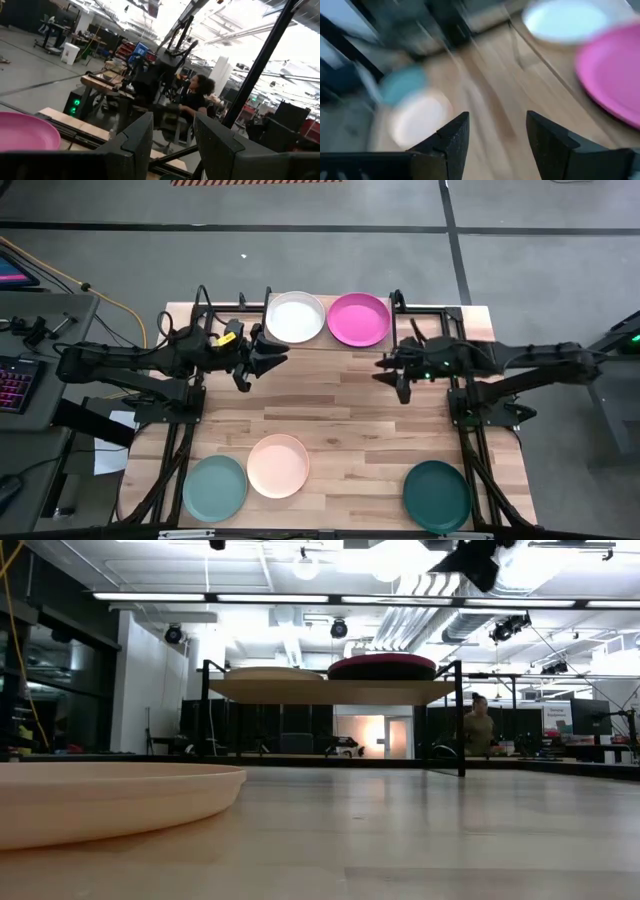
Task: Place and stack plates onto a shelf
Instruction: Stack the peach plate on top of the white plate on the shelf
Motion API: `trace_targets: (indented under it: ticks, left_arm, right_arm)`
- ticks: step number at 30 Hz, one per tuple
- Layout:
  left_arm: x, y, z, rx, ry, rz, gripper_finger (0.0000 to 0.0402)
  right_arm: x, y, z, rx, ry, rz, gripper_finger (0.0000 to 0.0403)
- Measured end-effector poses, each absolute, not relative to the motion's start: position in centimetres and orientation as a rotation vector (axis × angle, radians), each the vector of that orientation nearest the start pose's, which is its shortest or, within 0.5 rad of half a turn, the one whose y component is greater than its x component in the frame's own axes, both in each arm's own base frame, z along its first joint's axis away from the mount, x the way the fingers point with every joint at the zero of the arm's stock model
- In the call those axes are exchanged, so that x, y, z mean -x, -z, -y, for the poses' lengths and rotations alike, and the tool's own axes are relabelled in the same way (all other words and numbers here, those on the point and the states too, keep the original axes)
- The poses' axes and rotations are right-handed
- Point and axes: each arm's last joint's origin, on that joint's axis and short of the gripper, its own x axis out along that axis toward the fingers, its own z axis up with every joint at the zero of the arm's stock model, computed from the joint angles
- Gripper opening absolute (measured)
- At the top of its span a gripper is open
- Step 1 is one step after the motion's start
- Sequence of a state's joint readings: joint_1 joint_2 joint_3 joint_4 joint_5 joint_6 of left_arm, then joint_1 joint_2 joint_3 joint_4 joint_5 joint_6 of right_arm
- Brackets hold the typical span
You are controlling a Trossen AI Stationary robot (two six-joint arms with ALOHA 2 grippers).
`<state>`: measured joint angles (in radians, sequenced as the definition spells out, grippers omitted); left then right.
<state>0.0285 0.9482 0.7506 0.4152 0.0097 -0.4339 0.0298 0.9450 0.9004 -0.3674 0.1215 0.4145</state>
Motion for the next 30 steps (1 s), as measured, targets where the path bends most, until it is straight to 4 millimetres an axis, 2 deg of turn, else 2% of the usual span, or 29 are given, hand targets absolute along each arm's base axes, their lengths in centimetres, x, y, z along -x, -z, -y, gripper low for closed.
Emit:
trace_targets:
  ticks: [4,7,19,22,24,26,30]
  left_arm:
    - [-21.2,-35.0,-0.6,0.428,0.029,0.218,0.0131]
    - [-21.2,-35.0,-0.6,0.428,0.028,0.218,0.0131]
    - [-21.2,-35.0,-0.6,0.450,0.032,0.218,0.0131]
    - [-21.6,-34.8,-0.6,0.618,0.038,0.196,0.0131]
    - [-22.0,-34.2,-0.5,0.703,0.050,0.090,0.0131]
    - [-22.5,-33.2,-0.2,0.752,0.054,-0.091,0.0131]
    - [-23.1,-29.2,1.8,0.900,-0.001,-0.521,0.0131]
  right_arm:
    - [-20.5,-32.9,-0.8,-0.398,0.100,-0.143,0.0177]
    - [-20.6,-32.9,-0.9,-0.375,0.075,-0.058,0.0177]
    - [-20.7,-32.9,-0.9,-0.353,0.072,-0.046,0.0177]
    - [-20.7,-33.0,-0.9,-0.353,0.072,-0.045,0.0177]
    - [-20.7,-33.0,-0.9,-0.353,0.072,-0.045,0.0177]
    - [-20.7,-33.0,-0.9,-0.353,0.073,-0.045,0.0177]
    - [-20.7,-33.0,-0.9,-0.353,0.073,-0.045,0.0177]
